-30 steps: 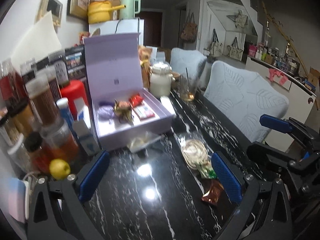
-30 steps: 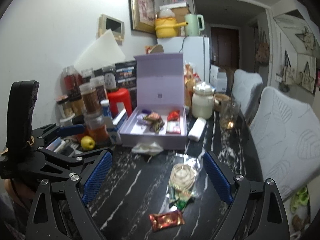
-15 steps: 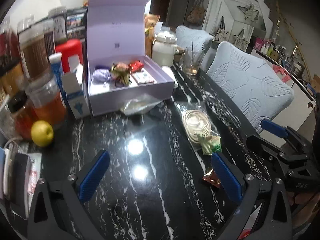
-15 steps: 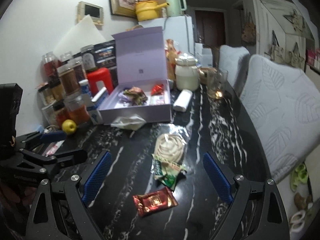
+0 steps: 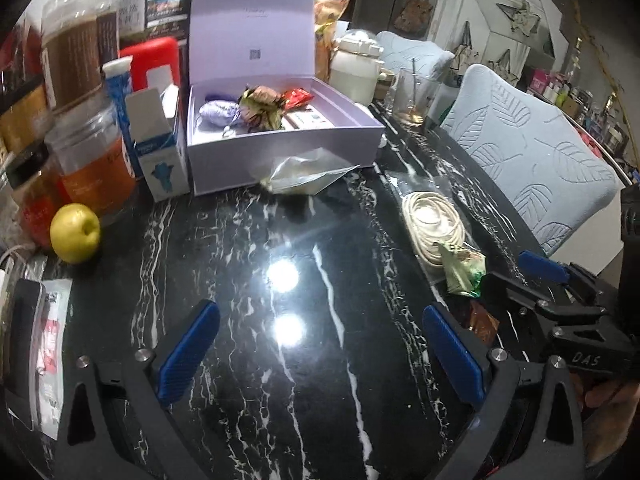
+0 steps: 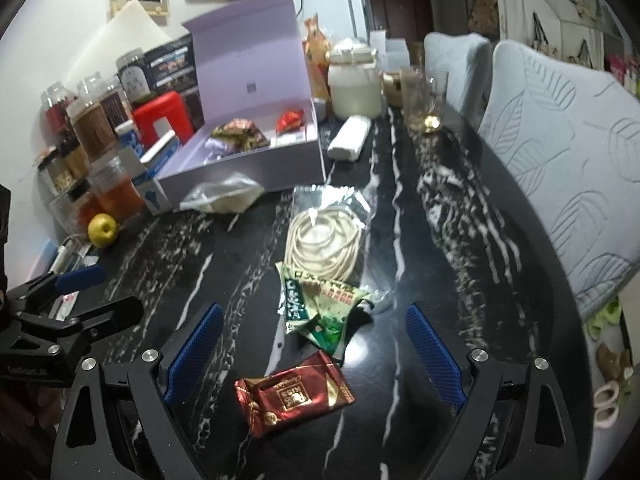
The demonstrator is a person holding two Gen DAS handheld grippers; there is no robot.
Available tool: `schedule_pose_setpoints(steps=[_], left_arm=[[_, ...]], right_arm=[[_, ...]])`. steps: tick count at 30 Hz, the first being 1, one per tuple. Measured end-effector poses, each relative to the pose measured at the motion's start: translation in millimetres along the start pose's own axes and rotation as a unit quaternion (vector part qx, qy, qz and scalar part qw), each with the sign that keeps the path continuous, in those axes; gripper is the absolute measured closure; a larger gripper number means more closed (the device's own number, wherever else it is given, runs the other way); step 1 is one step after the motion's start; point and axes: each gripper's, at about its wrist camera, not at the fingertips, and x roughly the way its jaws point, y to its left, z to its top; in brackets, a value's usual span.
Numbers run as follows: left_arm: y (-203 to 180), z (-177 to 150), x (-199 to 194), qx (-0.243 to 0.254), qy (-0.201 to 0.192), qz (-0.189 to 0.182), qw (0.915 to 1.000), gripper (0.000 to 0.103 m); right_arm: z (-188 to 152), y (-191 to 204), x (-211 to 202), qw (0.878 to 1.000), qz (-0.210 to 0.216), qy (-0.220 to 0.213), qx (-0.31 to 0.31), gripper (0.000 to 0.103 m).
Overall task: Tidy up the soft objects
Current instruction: 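Grasp the green snack packet with the right gripper while the left grasps the clear cord bag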
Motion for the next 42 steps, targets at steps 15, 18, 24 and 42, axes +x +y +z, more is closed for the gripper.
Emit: schedule_pose_setpoints(steps=[15,18,24,42], left_arm=[[21.0,10.7,23.6,-0.034,0.016,-0.005,0.9993,0.0],[19.6,14.2,26.5,-0.038,0.019,-0.011,0.999,0.0],[4.4,21.6,29.1,-0.022,0.013,-0.007,0.9996,0.0],[-82.5,51.8,57.4,0.017,0.026,-0.053,0.9981,0.0]], right_arm=[[1.8,-1.6,50.6,0.999,-0.002,0.049,0.018,0.039],[1.9,-4.2,50.1,0.999,-0.002,0.047,0.017,0.057],[-4.0,-10.2,39.2,0.999,0.024,0.035,0.018,0.061],[-6.5,-87.8,-4.8,0.997,-0.012,-0.012,0.071,0.061]])
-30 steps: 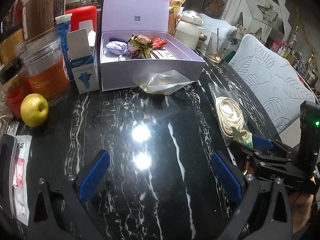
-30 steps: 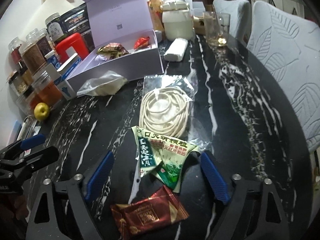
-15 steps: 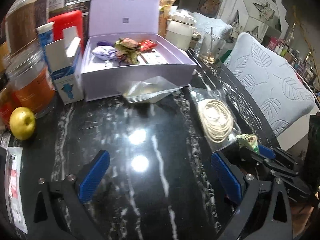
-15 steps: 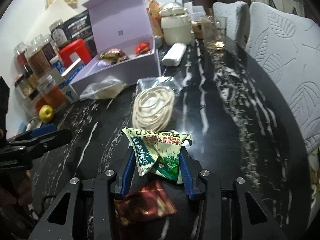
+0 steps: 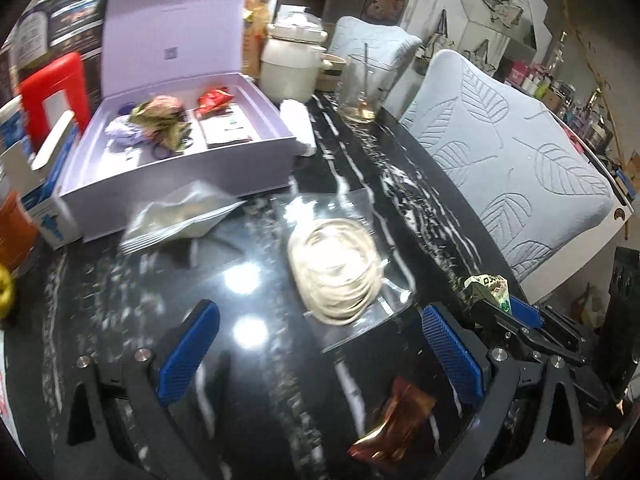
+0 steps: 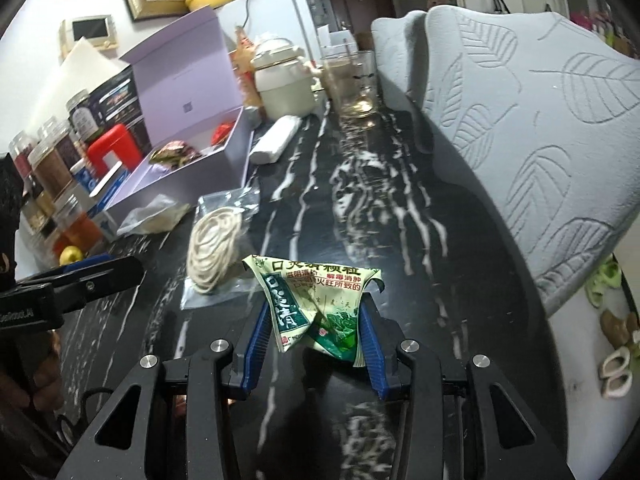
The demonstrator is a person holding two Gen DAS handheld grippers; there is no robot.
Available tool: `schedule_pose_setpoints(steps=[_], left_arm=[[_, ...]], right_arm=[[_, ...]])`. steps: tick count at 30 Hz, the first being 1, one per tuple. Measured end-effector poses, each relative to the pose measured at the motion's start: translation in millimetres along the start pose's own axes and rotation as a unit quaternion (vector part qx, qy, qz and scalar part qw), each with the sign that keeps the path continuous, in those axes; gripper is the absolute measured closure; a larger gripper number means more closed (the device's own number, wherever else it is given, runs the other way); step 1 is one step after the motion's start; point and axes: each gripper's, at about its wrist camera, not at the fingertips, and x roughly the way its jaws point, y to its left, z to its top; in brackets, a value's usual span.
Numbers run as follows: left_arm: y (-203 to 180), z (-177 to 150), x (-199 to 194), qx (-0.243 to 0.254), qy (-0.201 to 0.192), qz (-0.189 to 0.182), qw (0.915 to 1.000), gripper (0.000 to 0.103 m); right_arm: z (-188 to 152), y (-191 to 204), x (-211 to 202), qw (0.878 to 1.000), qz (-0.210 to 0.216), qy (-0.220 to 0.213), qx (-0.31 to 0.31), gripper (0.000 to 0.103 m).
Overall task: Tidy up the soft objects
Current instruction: 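Grasp the green snack packet with the right gripper while the left grasps the clear cord bag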
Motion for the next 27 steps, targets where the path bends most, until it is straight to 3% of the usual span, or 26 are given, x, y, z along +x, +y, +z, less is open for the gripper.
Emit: schedule_pose_setpoints(steps=[12,18,20,23,25,27], left_arm=[[-14.9,19.6,53.3,-0.021,0.048,-0.019,0.9985,0.0],[-8.6,21.7,69.0,-0.037,0.064,-0.007,0.9973,0.0],[-8.3,21.6,74.2,-0.033,0.068,0.013,0.9971,0.001],[-15.3,19.3,76.6,0.001,0.061,0.039,0.9974,0.012],[-19.7,17.9,75.6,0.017,0.055,0.046,0.9973,0.032],[-21.4,18.7,73.2,0.021,0.05,0.044,0.9976,0.042]], right_arm=[[13.6,-33.3,5.5,1.0,-0.007,0.005,0.019,0.061],[17.4,-40.9,12.3,1.0,-0.002,0.013,0.027,0.061],[18.8,-41.7,14.8,0.999,0.001,0.016,0.029,0.061],[19.9,-41.7,17.5,0.999,0.008,0.021,0.03,0.061],[19.7,-42.1,18.3,0.999,0.012,0.022,0.032,0.061],[19.2,-41.4,18.4,0.999,0.012,0.023,0.032,0.061]])
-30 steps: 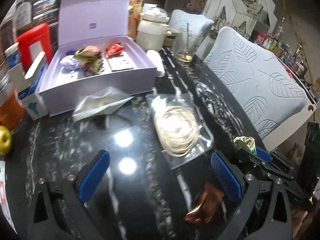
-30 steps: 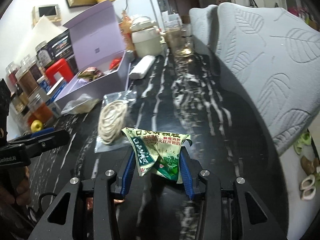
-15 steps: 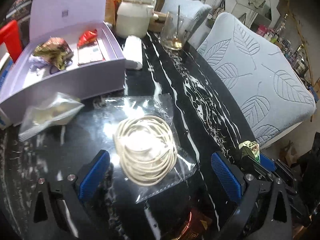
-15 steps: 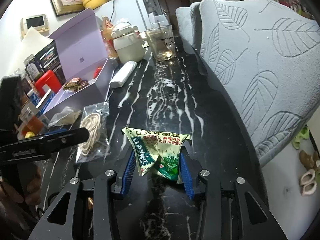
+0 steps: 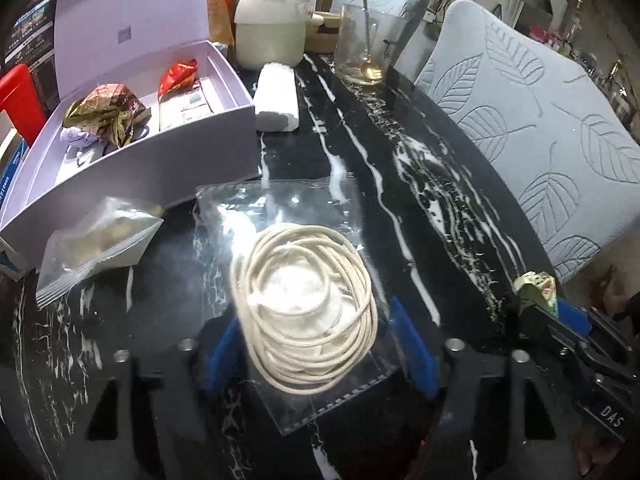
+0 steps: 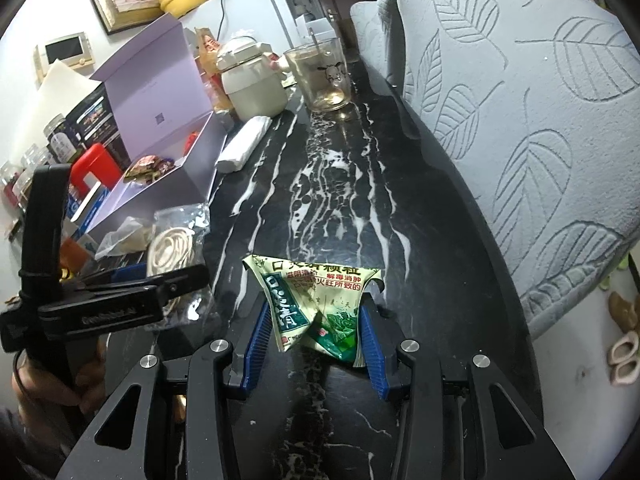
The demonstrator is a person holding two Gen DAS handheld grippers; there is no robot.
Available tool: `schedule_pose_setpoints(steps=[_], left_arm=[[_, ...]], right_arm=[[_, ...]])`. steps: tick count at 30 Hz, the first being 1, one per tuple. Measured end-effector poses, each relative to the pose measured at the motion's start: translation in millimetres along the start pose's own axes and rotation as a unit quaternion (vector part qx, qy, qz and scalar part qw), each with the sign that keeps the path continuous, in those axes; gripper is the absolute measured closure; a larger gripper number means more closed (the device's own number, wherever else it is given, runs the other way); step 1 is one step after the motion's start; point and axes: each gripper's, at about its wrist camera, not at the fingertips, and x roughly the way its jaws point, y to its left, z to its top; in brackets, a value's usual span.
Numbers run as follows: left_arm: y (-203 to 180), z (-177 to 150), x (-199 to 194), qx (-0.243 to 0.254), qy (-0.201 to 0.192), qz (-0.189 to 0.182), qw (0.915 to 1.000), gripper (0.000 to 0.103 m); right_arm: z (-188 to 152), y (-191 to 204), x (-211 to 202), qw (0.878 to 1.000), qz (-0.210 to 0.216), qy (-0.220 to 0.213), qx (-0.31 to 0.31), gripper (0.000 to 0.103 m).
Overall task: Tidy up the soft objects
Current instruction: 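Grasp the green snack packet with the right gripper while the left grasps the clear cord bag, then carry the green packet and the cord bag over the lavender box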
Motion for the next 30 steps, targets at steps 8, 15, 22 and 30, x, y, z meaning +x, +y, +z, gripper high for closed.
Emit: schedule_pose_setpoints(steps=[8,15,22,30], left_arm=[[-5.5,-5.8,-23.9,0.036,-0.024,-0.015,0.999,0.045],[-6.0,-14.4,-59.5,0.06,-0.055,0.001,0.9967,0.045],[17.2,-35.3,-84.5,0.038,-0.072,0.003,0.9967,0.045],[51.9,-65.9,-114.6,0.006,-0.088,0.011,0.996,0.045]], right_arm=[[-3.1,3.3,-3.8,1.0,0.005,0.0,0.003,0.061],[-5.2,9.9,-10.7,1.0,0.013,-0.008,0.006,0.061],[-7.3,39.5,-16.1,0.999,0.028,-0.016,-0.019,0.061],[-20.5,83.5,-17.8,0.997,0.059,-0.016,-0.045,0.061]])
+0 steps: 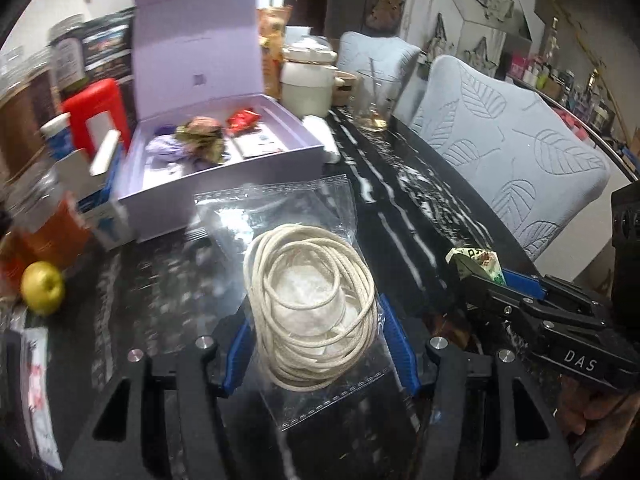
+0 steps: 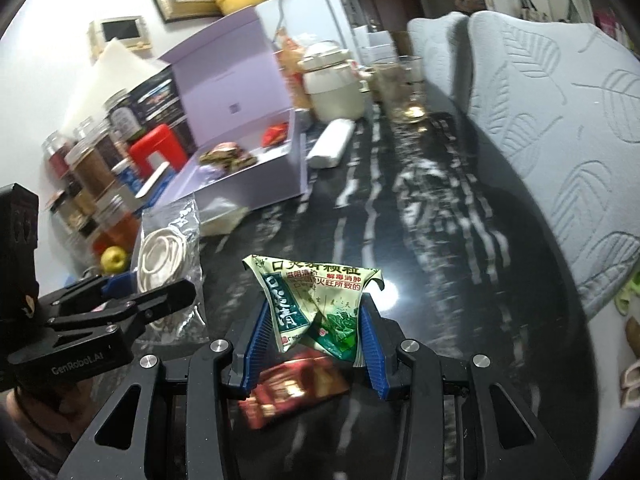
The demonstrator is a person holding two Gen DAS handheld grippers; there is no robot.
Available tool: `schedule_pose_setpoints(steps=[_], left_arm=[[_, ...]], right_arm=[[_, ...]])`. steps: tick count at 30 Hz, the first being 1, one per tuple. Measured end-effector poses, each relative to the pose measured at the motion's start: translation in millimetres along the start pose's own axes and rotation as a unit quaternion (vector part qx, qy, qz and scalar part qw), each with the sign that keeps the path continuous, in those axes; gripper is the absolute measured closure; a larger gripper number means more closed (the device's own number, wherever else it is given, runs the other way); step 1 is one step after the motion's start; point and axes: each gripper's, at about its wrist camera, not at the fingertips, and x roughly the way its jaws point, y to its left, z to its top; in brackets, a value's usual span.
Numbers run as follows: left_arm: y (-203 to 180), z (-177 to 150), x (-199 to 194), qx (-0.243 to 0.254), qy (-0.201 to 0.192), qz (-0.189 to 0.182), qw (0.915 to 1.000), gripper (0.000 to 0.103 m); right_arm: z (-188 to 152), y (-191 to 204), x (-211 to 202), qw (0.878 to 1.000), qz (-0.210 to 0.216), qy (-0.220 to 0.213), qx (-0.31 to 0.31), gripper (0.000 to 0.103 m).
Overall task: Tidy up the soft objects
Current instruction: 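Carry the green packet and the cord bag over the lavender box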
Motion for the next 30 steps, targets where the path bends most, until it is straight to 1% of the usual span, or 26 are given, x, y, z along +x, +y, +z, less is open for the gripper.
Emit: schedule_pose_setpoints(steps=[3,11,15,18,22,26,30], left_arm=[[13.1,-9.1,-12.4,-0.009,-0.007,0.017,0.9998,0.045],[44.2,-29.4,-35.1,-0.048,-0.016,0.034,0.9981,0.045],[56.5,-38.2,-41.0,-0.07,-0.017,0.033,0.9969,0.045],[65.4,-42.4,-44.2,-0.085,-0.014,0.024,0.996,0.045],[76.0,-47.0,-49.8,-0.096,-0.018,0.032,0.9947,0.045],[88.3,-47.9,-54.0,-0.115,-0.02,0.026,0.9929,0.045],[100.9,-43.0,-58.0,-0.125,-0.029,0.037,0.991,0.045]], right_arm=[[-4.9,16.0,5.8,1.0,0.019,0.005,-0.004,0.061],[-13.3,56.7,17.0,0.998,0.058,0.023,-0.034,0.061],[-15.1,74.0,18.8,0.996,0.072,0.025,-0.052,0.061],[-16.3,85.2,21.9,0.994,0.082,0.029,-0.062,0.061],[-17.5,99.8,27.1,0.992,0.094,0.038,-0.078,0.061],[-16.8,113.6,31.4,0.989,0.104,0.042,-0.095,0.061],[-11.7,125.7,37.1,0.986,0.112,0.05,-0.111,0.061]])
